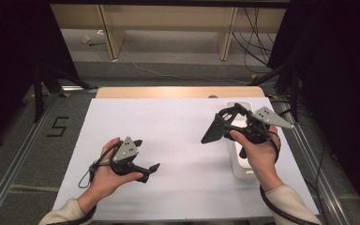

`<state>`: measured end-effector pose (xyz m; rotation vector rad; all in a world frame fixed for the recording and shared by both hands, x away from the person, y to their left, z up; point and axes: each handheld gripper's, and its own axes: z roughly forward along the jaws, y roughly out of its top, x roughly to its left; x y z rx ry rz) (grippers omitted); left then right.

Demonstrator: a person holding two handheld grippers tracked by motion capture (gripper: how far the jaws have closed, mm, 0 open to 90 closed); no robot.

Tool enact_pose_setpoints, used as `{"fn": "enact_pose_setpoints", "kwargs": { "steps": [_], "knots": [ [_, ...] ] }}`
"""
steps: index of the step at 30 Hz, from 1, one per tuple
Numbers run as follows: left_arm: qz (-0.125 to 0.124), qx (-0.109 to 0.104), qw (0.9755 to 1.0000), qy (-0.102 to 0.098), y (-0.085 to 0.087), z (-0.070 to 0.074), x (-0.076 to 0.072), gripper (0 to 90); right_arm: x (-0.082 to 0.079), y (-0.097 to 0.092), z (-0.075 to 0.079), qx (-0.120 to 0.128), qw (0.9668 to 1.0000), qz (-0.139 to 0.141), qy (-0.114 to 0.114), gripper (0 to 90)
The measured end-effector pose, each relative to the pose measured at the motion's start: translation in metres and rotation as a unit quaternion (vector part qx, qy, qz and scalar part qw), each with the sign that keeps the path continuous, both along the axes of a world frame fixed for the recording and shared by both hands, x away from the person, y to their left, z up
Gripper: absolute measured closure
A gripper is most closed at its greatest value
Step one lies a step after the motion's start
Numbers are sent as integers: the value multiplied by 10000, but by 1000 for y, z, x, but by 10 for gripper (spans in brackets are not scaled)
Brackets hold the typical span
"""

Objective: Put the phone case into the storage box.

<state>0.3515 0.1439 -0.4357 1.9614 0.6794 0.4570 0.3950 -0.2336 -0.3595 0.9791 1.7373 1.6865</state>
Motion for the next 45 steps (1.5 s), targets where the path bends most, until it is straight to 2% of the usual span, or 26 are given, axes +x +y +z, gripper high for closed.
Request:
{"fn": "enact_pose_setpoints", "kwargs": {
  "steps": [29,45],
  "knots": [
    [26,-40,10000,38,3,-1,0,0,0,-21,15,104,9993,-312,-201,153],
    [38,-47,10000,41,3,-1,1,0,1,-27,18,123,9989,-400,-231,153]
  ]
}}
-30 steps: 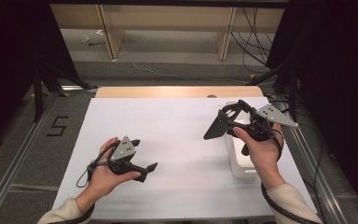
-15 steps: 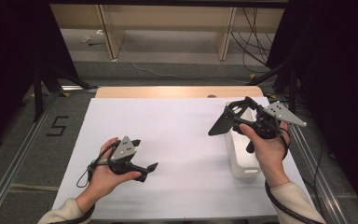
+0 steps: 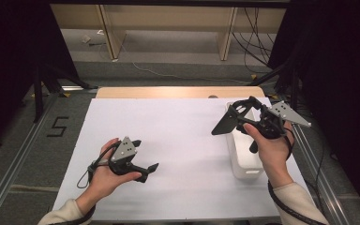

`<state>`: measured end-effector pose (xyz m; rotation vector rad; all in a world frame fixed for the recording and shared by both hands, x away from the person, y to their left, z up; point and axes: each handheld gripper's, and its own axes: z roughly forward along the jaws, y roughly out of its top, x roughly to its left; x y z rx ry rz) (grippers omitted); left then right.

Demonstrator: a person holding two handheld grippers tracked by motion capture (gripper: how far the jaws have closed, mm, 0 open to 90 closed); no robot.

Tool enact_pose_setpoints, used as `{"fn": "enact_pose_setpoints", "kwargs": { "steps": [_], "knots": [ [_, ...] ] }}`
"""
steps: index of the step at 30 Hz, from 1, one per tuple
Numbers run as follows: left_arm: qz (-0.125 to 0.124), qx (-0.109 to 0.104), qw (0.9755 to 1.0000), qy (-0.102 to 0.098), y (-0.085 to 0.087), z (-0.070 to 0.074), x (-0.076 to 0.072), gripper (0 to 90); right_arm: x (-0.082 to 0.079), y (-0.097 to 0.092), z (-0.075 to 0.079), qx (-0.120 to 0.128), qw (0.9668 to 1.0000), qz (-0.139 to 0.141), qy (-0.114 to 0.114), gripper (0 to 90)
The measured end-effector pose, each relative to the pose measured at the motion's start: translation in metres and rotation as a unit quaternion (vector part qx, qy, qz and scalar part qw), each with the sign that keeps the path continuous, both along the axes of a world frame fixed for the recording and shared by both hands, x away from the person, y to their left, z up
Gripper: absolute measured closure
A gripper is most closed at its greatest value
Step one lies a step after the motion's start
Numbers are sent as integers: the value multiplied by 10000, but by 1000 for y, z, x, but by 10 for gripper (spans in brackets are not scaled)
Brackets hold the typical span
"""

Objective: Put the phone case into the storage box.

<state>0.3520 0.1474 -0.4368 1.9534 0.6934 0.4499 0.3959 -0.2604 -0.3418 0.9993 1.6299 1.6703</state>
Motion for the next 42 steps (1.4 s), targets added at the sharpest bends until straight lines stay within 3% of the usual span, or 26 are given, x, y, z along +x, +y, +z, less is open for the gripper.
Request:
{"fn": "enact_pose_setpoints", "kwargs": {
  "steps": [42],
  "knots": [
    [15,-25,10000,-25,0,0,1,0,3,-22,5,49,9992,-391,-81,154]
  ]
}}
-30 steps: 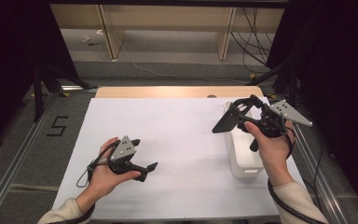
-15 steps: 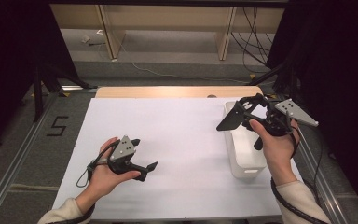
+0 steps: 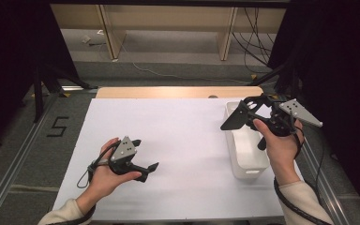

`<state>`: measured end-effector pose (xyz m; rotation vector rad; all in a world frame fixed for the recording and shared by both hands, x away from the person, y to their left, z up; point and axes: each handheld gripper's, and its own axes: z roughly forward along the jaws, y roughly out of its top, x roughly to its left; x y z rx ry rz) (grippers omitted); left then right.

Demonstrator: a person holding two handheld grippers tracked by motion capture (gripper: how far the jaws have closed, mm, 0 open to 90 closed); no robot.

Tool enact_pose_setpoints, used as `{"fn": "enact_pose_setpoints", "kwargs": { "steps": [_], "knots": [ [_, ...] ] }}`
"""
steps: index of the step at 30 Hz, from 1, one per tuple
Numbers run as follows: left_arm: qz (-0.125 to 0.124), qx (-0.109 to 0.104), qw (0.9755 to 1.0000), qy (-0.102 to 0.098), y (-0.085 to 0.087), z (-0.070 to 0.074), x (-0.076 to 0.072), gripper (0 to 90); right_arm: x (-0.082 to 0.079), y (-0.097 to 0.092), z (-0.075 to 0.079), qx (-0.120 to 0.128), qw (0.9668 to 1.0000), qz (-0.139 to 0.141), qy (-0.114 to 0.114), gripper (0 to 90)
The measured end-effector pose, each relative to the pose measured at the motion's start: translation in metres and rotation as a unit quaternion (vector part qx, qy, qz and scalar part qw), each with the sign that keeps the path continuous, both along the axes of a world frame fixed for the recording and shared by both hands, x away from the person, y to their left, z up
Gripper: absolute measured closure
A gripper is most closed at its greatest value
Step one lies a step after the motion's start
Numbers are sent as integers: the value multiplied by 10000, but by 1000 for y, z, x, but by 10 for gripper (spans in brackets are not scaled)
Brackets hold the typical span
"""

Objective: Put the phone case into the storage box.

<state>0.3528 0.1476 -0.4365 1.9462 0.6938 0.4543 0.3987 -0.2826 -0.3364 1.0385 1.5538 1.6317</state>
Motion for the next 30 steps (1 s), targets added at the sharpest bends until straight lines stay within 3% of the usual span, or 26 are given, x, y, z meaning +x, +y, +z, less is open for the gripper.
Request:
{"fn": "enact_pose_setpoints", "kwargs": {
  "steps": [30],
  "knots": [
    [25,-15,10000,-2,0,0,0,0,3,-18,1,-13,9995,-327,-7,154]
  ]
}}
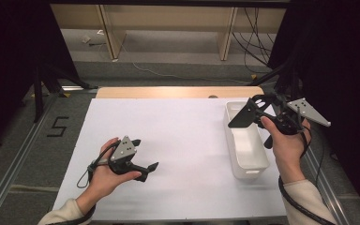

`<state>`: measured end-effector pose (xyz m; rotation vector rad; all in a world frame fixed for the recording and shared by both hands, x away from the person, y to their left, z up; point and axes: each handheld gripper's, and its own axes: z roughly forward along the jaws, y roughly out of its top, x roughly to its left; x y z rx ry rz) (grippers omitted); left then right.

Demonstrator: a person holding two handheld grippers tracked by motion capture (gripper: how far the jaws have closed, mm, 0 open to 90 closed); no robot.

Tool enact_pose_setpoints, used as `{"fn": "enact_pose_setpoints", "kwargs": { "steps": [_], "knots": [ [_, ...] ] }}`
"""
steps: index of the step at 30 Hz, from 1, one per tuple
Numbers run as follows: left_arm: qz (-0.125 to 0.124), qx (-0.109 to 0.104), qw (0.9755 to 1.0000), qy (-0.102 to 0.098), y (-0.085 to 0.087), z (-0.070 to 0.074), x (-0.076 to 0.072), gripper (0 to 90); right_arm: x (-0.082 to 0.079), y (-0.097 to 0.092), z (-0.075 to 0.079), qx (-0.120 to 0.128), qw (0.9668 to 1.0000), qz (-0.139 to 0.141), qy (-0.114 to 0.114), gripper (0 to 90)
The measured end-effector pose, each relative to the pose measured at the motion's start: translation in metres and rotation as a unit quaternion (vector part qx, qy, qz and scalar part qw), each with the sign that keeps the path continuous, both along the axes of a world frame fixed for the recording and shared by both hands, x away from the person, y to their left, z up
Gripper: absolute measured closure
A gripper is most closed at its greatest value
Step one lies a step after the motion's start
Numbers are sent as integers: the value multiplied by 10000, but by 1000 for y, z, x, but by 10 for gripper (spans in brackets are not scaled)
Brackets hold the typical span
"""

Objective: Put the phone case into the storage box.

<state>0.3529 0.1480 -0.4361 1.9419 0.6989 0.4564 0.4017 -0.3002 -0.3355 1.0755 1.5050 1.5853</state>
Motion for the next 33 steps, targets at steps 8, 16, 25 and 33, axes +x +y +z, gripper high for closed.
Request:
{"fn": "enact_pose_setpoints", "kwargs": {
  "steps": [8,16,25,33],
  "knots": [
    [-8,-3,10000,17,0,0,0,0,1,-3,0,-2,10000,-57,12,154],
    [-5,-5,10000,14,0,0,0,0,2,-4,-1,-22,9999,-98,47,154],
    [-6,-4,10000,16,0,0,0,0,3,-7,-3,-65,9998,-169,80,154],
    [-3,-6,10000,16,0,0,1,0,4,-8,-4,-94,9997,-210,124,154]
  ]
}}
